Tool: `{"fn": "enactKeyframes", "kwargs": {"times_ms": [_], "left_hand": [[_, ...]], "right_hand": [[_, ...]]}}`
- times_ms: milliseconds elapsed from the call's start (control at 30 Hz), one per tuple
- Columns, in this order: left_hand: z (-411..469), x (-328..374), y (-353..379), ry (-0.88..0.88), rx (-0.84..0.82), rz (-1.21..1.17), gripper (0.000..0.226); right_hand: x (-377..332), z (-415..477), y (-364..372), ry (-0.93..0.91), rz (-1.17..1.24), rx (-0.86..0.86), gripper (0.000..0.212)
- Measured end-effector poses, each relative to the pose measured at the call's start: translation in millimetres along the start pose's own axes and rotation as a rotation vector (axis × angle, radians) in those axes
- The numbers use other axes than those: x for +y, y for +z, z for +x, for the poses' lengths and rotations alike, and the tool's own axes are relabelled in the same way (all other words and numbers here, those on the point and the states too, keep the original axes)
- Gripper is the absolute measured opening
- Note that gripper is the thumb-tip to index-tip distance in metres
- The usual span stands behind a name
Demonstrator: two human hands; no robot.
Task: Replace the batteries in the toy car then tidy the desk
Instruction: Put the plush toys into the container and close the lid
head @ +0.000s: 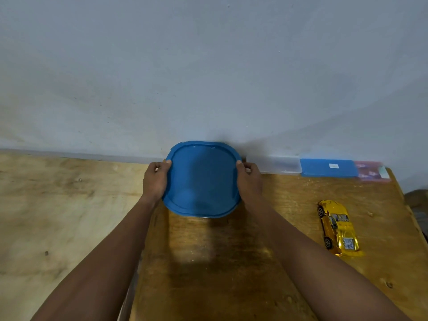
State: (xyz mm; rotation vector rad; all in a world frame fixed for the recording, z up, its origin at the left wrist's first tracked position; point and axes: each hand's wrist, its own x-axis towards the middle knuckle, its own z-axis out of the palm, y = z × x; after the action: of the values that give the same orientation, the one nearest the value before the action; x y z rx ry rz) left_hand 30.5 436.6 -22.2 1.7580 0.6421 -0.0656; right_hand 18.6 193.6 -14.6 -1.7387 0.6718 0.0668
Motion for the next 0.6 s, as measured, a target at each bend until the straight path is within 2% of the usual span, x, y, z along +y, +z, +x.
{"fn": "enactKeyframes", "kwargs": {"times_ms": [133,233,300,500,600], "left_hand": [[2,5,4,0.121,0.025,0.089,0.03],[-1,6,7,0.186,0.099,0.082,0.025],[-3,6,9,0.167,0.139,0.024,0.023],[-8,6,8,0.13,0.17,-0.085,0.023],[-13,6,7,0.092,0.168,-0.101,0.026]], "right_hand": [[-4,1,11,-0.052,-0.037,0.059,0.034],[-3,1,16,-0.13,-0.045,0.134,0.025],[-1,2,16,-0.164,-0.024,0.167,0.02],[0,1,9,-0.142,0.151,0.16,0.025],[2,-4,6,-0.098,0.228,0.161,0.018]]}}
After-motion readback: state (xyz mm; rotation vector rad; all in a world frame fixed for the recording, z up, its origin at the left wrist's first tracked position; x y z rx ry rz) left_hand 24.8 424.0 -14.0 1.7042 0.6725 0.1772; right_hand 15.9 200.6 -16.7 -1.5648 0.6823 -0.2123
